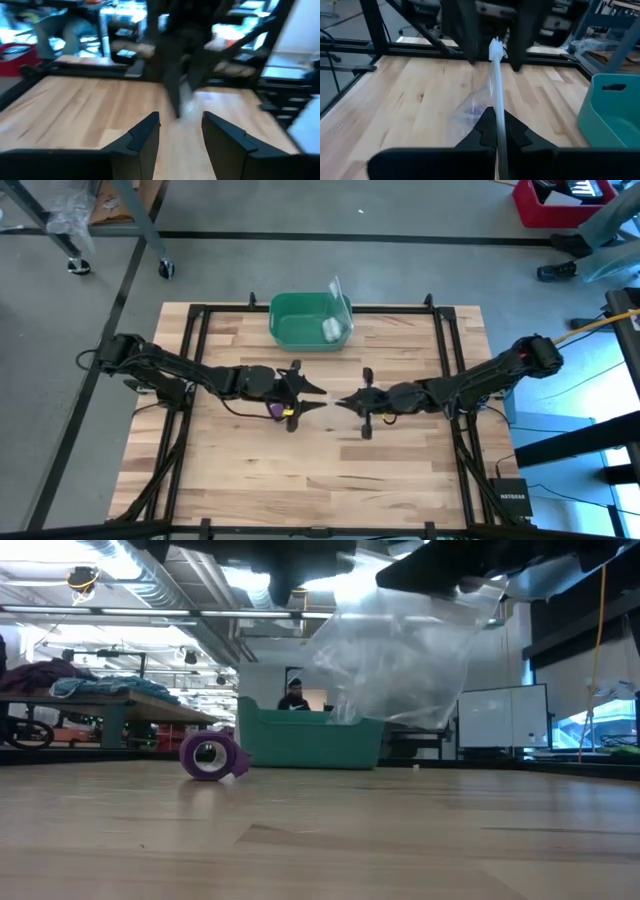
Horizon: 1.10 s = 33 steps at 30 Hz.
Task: Roll bandage
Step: Open the zip bag
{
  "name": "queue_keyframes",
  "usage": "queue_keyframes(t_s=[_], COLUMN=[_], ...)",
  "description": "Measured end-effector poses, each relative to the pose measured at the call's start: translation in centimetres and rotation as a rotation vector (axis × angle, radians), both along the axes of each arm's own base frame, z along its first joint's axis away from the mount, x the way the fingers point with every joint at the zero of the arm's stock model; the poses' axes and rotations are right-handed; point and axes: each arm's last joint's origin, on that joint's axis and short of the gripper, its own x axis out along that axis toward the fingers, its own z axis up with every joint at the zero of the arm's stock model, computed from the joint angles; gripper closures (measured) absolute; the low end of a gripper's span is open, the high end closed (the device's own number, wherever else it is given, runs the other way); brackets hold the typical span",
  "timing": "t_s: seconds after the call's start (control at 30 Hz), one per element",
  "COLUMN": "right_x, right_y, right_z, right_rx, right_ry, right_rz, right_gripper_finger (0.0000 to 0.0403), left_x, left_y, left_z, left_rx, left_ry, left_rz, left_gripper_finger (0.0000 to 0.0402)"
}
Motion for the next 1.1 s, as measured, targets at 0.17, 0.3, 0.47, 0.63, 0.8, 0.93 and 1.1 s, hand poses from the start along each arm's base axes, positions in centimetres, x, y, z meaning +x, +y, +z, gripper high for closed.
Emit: queue_keyframes(t_s=[0.17,0.3,0.47,0.63,0.8,0.93,1.1], right_x=[0.6,0.6,0.6,0.6,0.7,0.5,0.0], right_y=[0.1,0.1,0.1,0.1,0.1,0.1,-0.1], right_z=[-0.3,-0.3,-0.2,-0.2,-0.3,0.1,4.0], right_rx=[0.004,0.004,0.007,0.009,0.048,0.079,0.064], right_ry=[-0.027,-0.030,-0.044,-0.043,-0.039,-0.021,0.040], right_rz=[-0.005,-0.010,-0.013,-0.007,-0.017,-0.024,-0.028], right_gripper_finger=[0.0400,0.0399,0.0399,0.0398,0.0398,0.0390,0.0339], left_x=[0.0,0.0,0.0,0.0,0.0,0.0,0.1], left_y=[-0.2,-0.1,-0.2,-0.1,-0.1,-0.1,-0.1], left_z=[0.0,0.0,0.0,0.0,0.1,0.0,0.1], left_rx=[-0.009,-0.009,0.007,0.037,0.046,0.049,0.049], left_ry=[-0.003,-0.002,-0.007,-0.008,-0.010,-0.005,-0.010], left_rz=[-0.023,-0.020,-0.024,-0.027,-0.026,-0.025,-0.024], left_gripper_finger=[0.0261,0.0261,0.0296,0.0375,0.0395,0.0399,0.0401])
